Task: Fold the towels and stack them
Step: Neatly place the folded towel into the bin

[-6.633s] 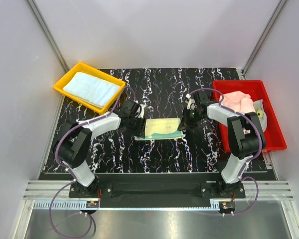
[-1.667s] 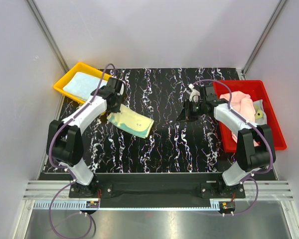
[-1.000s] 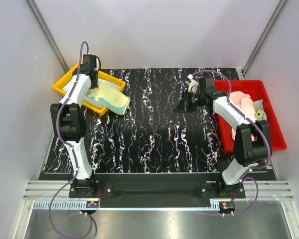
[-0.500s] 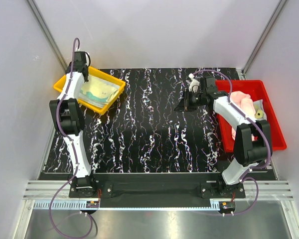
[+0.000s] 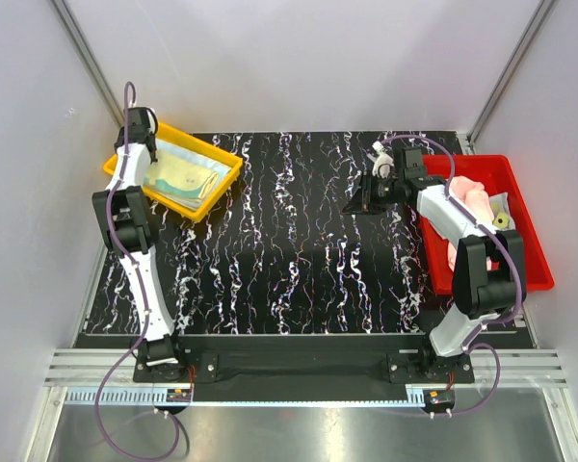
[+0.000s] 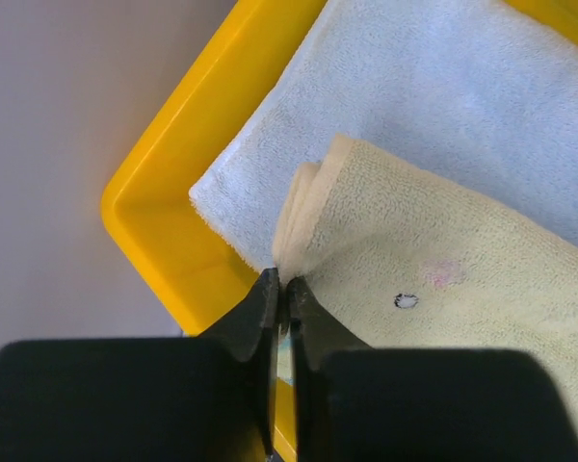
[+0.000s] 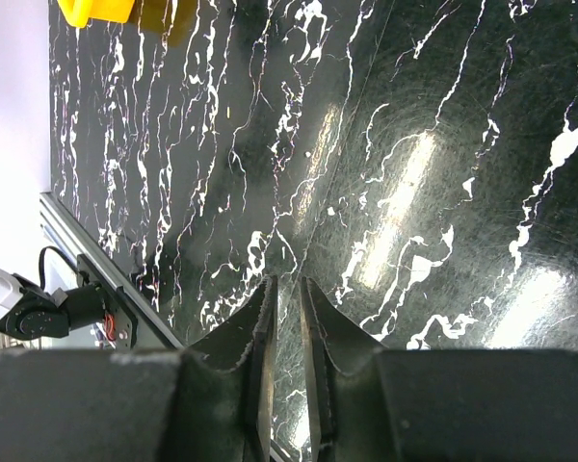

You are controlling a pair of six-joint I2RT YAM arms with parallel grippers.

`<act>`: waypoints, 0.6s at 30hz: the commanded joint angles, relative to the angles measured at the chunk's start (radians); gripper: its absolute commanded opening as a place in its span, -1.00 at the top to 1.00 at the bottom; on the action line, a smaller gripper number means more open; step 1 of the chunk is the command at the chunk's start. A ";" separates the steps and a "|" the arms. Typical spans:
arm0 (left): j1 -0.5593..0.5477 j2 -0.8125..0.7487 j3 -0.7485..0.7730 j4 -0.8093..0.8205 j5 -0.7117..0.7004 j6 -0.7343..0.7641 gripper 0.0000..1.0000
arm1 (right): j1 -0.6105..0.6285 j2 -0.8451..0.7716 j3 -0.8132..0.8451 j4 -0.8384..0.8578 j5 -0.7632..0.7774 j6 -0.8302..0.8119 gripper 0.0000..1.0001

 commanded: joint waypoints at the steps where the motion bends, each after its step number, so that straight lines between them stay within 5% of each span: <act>1: 0.006 0.004 0.072 0.092 0.016 -0.009 0.68 | -0.003 0.006 0.030 0.036 -0.018 -0.006 0.53; 2: 0.006 -0.002 0.060 0.090 0.010 -0.016 0.49 | -0.003 0.009 0.031 0.034 -0.015 -0.007 0.50; 3: 0.003 -0.012 0.048 0.092 0.004 -0.029 0.01 | -0.003 0.014 0.033 0.031 -0.009 -0.006 0.46; 7: -0.004 -0.128 -0.087 0.119 0.048 -0.105 -0.42 | -0.005 0.011 0.037 0.034 0.017 0.020 0.19; 10: -0.033 -0.252 -0.205 0.130 0.098 -0.171 -0.98 | -0.003 0.002 0.051 0.021 0.096 0.049 -0.78; 11: -0.046 -0.280 -0.237 0.124 0.112 -0.191 -0.98 | -0.003 0.000 0.060 0.008 0.121 0.058 -0.99; 18: -0.237 -0.579 -0.504 0.061 0.175 -0.300 -0.98 | -0.044 -0.052 0.193 -0.209 0.602 0.140 -1.00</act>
